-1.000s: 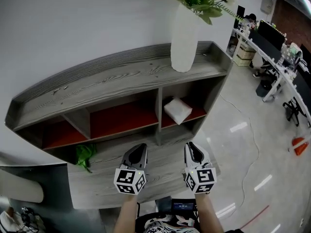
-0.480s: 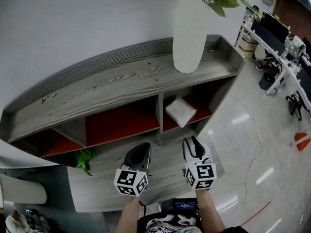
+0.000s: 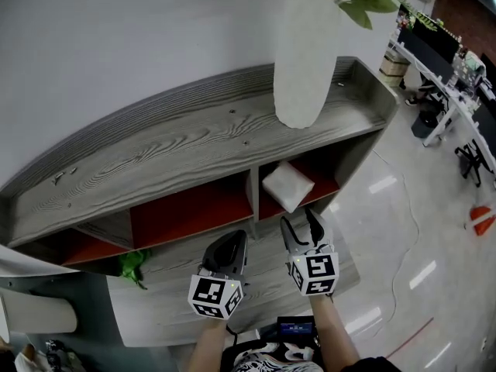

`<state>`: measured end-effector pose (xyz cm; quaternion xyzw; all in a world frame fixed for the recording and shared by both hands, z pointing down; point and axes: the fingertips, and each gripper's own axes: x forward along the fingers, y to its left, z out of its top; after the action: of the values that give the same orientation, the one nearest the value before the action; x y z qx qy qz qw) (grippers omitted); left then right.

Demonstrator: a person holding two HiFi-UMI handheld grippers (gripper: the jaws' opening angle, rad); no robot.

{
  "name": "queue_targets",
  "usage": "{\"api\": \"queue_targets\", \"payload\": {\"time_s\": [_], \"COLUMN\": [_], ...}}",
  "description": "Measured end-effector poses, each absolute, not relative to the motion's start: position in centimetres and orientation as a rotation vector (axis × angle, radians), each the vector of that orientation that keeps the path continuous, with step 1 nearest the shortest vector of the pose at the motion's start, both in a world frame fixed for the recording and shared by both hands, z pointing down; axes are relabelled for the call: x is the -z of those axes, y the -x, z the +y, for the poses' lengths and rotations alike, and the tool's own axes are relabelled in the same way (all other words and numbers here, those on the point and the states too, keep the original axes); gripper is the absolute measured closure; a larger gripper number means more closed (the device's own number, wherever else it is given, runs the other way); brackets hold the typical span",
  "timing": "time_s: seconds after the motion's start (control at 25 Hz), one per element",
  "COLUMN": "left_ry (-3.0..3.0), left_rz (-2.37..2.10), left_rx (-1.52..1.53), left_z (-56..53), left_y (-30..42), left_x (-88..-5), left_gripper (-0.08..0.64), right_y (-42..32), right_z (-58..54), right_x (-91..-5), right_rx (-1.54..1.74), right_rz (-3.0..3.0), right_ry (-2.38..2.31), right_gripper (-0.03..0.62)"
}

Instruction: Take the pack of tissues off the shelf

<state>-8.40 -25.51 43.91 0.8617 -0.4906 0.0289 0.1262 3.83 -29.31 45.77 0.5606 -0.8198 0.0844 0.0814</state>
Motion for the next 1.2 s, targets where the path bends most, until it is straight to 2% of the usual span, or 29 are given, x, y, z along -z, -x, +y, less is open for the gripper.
{"api": "queue_targets", "payload": {"time_s": [0.72,0.84,1.0,1.2], "left_ry": [-2.49,-2.481,-2.475,-2.471], "left_rz": [-1.359,-1.362,-1.362,-1.364], "left_rx": [-0.11,-0.107,-0.107,-0.107], "left_z": [-26.9,-27.1,-27.4,-27.5], "left_y": [7.9,8.1,8.3,8.3], "left_x": [-45.6,-45.8,-45.9,-46.1], "left_gripper": [0.552,0.552,0.552,0.552], "right_y": [-3.3,-3.7,-3.6,-3.9], "right_z": [-32.8,-32.9,-33.3,-33.6], "right_x": [-45.7,-45.6,-45.3,-45.1], "right_rx": [-0.136,-0.101,-0.125,-0.111], "right_rz": [-2.35,-2.338,-2.379,-2.387], "right_ry": [-1.718,-1.74,-1.724,-1.726], "right_gripper": [0.342,0.37,0.48,0.518]}}
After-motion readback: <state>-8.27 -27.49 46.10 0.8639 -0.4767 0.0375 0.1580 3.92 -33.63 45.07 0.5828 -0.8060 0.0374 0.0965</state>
